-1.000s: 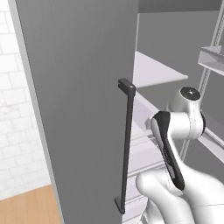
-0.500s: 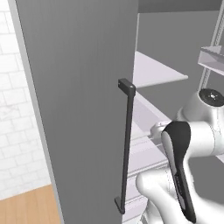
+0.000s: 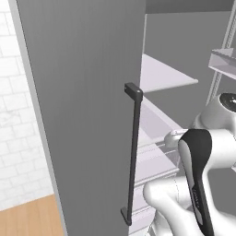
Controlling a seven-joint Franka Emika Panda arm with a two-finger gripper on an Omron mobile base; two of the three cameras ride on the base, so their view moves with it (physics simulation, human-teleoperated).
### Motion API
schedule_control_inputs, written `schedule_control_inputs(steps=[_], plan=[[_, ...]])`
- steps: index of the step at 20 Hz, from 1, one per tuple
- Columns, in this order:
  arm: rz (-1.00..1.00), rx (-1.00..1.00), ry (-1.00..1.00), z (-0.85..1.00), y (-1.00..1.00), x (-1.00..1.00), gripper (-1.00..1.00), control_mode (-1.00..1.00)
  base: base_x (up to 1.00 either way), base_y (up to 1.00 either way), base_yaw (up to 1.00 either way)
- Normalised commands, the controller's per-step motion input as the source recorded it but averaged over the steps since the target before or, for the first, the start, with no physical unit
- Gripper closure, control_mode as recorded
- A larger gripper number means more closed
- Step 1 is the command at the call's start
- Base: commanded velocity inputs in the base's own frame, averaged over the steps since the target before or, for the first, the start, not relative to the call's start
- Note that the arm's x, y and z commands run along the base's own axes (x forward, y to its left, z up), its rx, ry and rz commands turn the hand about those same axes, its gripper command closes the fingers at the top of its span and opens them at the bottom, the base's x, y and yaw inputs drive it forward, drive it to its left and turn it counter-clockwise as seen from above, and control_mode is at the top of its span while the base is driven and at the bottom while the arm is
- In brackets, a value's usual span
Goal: Take the strawberry from the fridge and place it on top of the pancake, located on the dining counter.
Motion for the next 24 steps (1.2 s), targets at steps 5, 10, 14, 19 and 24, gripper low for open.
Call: schedule_control_inputs(steps=[5,10,14,19,24], plan=[[0.0,0.0,0.0,0.0,0.0,-0.04,1.0,1.0,-0.13,0.0,0.0],[0.0,0.0,0.0,0.0,0.0,0.0,1.0,1.0,-0.98,0.12,-0.04],[0.0,0.0,0.0,0.0,0.0,0.0,1.0,1.0,-0.97,0.21,-0.23],[0.0,0.0,0.0,0.0,0.0,0.0,1.0,1.0,-0.73,-0.15,-0.49],[0.0,0.0,0.0,0.0,0.0,0.0,1.0,1.0,-0.59,-0.39,-0.61]])
